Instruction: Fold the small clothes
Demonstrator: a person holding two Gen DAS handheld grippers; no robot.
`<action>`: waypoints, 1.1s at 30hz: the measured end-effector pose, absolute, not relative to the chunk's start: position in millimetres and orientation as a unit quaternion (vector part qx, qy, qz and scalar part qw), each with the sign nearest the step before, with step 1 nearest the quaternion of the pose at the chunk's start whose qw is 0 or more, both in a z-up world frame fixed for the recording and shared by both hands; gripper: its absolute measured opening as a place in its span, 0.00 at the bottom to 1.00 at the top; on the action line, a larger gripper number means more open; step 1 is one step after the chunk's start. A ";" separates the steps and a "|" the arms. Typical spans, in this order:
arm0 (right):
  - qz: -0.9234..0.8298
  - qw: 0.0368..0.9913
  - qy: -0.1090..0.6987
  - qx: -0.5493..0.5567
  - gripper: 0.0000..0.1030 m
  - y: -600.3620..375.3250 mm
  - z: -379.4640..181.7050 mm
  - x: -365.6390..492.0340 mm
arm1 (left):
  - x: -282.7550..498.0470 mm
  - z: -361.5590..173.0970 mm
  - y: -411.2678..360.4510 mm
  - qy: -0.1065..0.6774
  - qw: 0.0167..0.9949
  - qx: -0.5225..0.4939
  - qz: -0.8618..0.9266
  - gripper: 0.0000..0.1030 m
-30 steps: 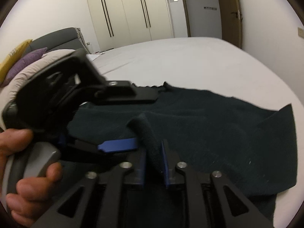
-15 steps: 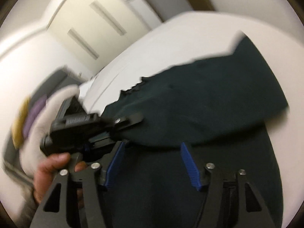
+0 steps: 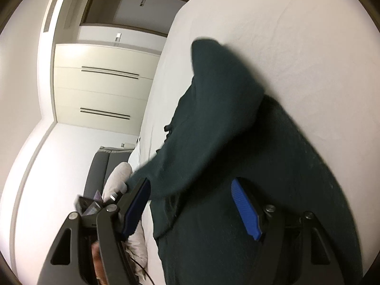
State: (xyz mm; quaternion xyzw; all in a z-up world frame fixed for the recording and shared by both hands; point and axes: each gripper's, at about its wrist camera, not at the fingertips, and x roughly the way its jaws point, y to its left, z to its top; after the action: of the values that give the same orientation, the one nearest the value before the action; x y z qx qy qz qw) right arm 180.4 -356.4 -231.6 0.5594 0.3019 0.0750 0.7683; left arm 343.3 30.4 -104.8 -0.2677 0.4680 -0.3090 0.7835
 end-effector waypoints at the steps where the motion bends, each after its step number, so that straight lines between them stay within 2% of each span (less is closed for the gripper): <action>1: 0.074 0.766 0.299 0.564 0.71 -357.4 -232.4 181.8 | 342.6 -111.3 39.4 0.467 0.783 -0.277 -0.303 0.06; 14: 0.061 0.728 0.250 0.635 0.72 -380.8 -239.0 209.2 | 342.1 -170.9 90.2 0.433 0.793 -0.333 -0.270 0.06; 23: 0.074 0.723 0.244 0.642 0.77 -365.2 -238.3 227.4 | 340.8 -231.3 38.3 0.474 0.777 -0.312 -0.272 0.06; 31: 0.063 0.706 0.199 0.677 0.76 -405.4 -245.9 232.9 | 341.2 -226.7 24.5 0.478 0.774 -0.304 -0.284 0.06; 33: 0.067 0.706 0.198 0.676 0.72 -405.8 -249.3 232.5 | 341.8 -230.8 26.8 0.484 0.773 -0.301 -0.280 0.06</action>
State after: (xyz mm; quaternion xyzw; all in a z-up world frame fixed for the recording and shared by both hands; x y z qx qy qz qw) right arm 232.5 -405.8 -249.2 0.6764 0.1976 0.0675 0.7063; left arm 341.8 26.8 -230.8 -0.3007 0.4836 -0.2796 0.7730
